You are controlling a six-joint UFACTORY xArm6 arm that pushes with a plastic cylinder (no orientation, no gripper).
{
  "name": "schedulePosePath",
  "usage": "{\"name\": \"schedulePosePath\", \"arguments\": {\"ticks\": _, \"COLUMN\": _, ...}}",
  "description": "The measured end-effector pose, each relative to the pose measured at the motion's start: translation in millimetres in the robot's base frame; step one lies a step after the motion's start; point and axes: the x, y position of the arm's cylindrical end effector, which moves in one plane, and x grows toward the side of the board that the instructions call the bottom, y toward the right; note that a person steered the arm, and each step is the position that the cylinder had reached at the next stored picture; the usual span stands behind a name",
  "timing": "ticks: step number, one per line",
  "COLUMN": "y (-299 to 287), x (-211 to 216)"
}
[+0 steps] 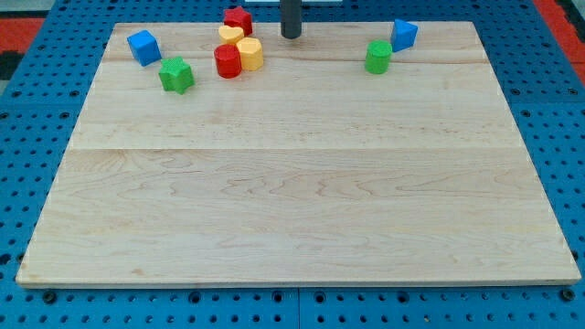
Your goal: Push the green circle towards center of the board
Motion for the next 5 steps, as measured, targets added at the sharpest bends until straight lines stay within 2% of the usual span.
{"name": "schedulePosePath", "arguments": {"ticks": 1, "y": 29.8, "x": 21.6}}
{"name": "schedulePosePath", "arguments": {"ticks": 2, "y": 93.3, "x": 15.7}}
{"name": "schedulePosePath", "arguments": {"ticks": 3, "y": 133.1, "x": 33.8}}
{"name": "schedulePosePath", "arguments": {"ticks": 4, "y": 133.2, "x": 82.0}}
{"name": "schedulePosePath", "arguments": {"ticks": 5, "y": 122.8, "x": 102.6}}
